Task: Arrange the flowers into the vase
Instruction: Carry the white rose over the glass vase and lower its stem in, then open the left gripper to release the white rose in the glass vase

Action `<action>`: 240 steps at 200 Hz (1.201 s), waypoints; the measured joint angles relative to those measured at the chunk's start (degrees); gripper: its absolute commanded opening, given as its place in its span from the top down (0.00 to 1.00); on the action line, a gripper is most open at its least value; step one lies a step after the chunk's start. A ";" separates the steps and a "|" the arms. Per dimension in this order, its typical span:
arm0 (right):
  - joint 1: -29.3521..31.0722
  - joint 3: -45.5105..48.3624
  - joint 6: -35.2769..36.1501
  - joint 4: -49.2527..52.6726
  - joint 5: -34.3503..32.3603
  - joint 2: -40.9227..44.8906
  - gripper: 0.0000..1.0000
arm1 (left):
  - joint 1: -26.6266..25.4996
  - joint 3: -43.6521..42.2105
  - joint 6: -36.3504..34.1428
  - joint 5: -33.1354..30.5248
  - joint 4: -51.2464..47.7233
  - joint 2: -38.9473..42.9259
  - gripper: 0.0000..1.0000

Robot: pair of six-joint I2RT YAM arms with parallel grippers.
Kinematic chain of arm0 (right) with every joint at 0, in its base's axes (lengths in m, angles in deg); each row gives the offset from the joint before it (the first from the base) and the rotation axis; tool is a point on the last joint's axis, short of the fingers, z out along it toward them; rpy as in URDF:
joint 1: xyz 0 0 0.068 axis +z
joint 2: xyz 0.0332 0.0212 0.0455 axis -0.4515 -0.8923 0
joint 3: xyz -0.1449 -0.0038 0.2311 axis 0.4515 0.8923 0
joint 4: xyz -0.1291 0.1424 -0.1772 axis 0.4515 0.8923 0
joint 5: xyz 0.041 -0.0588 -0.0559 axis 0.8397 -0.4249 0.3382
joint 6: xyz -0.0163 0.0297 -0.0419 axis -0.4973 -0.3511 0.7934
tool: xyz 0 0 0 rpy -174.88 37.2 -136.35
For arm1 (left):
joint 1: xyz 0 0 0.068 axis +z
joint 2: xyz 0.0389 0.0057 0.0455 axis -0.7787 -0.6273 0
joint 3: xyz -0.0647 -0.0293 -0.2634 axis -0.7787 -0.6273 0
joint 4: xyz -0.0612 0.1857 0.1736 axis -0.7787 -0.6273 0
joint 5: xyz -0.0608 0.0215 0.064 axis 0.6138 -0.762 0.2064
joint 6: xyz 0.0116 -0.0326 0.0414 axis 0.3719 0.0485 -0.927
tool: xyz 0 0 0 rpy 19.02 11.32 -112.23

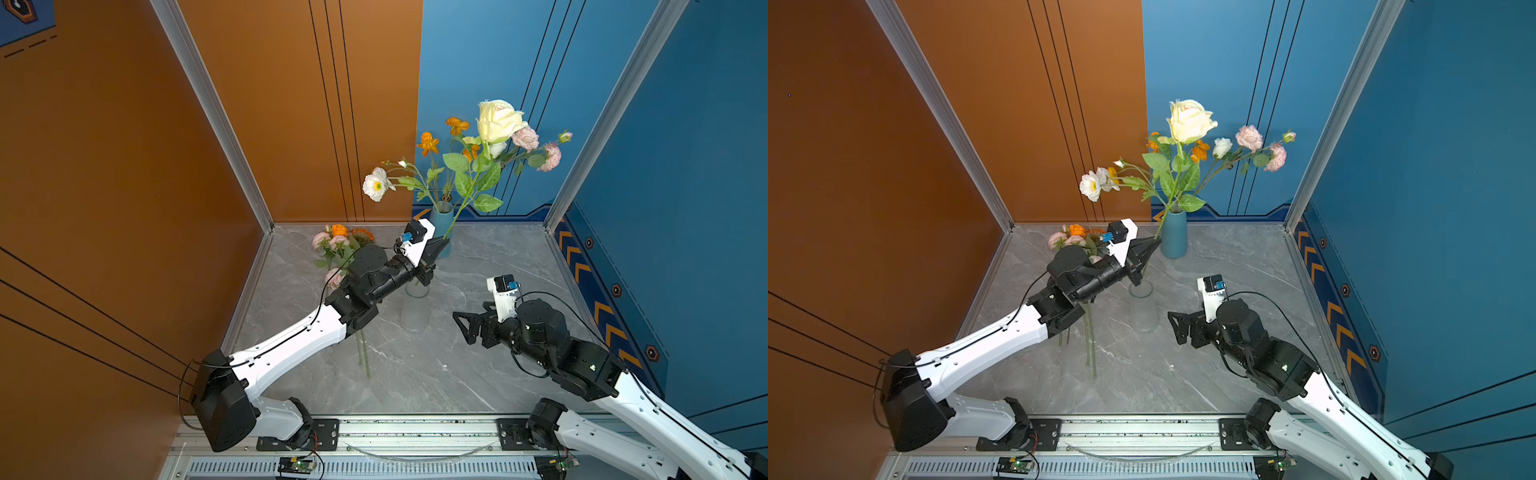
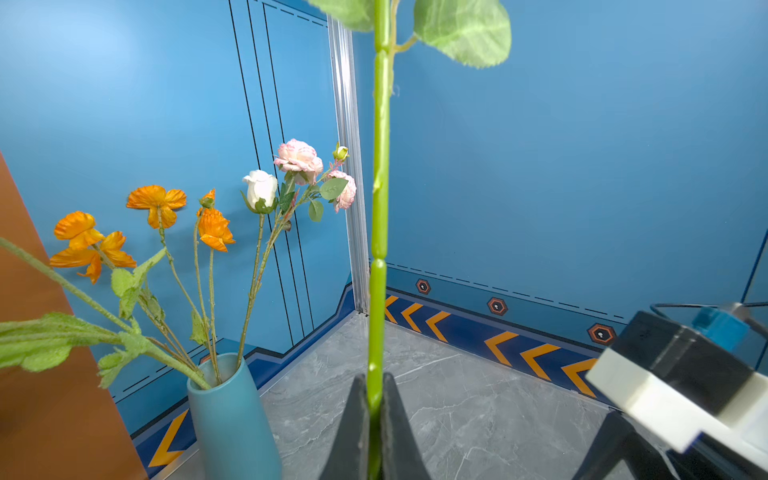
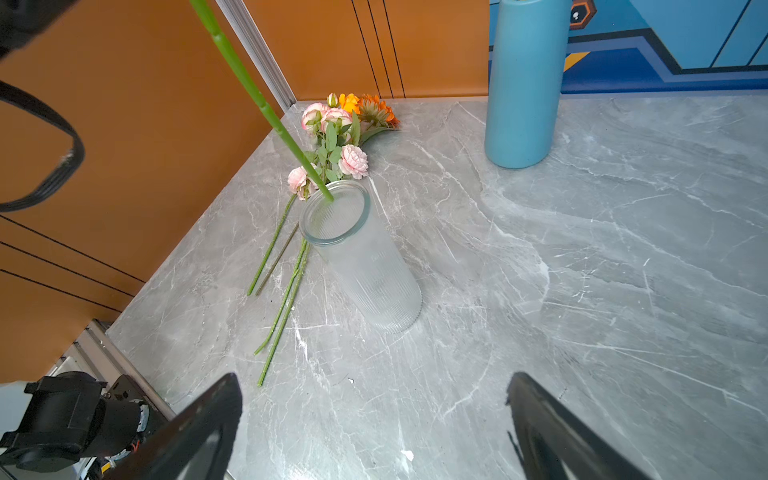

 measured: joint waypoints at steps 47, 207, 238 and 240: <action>-0.20 1.18 0.00 -2.05 1.22 -0.74 0.00 | 0.74 -5.44 1.11 1.14 2.38 -0.63 1.00; -0.20 4.26 -0.66 -7.85 3.80 -4.07 0.00 | 0.79 -16.68 2.54 0.70 5.86 -3.63 0.84; -0.20 4.28 -0.66 -7.87 3.82 -4.00 0.00 | 0.79 -16.98 3.06 0.37 6.45 -3.63 0.78; -0.20 4.28 -0.66 -7.87 3.85 -4.00 0.00 | 0.79 -17.05 3.06 0.31 6.47 -3.61 0.78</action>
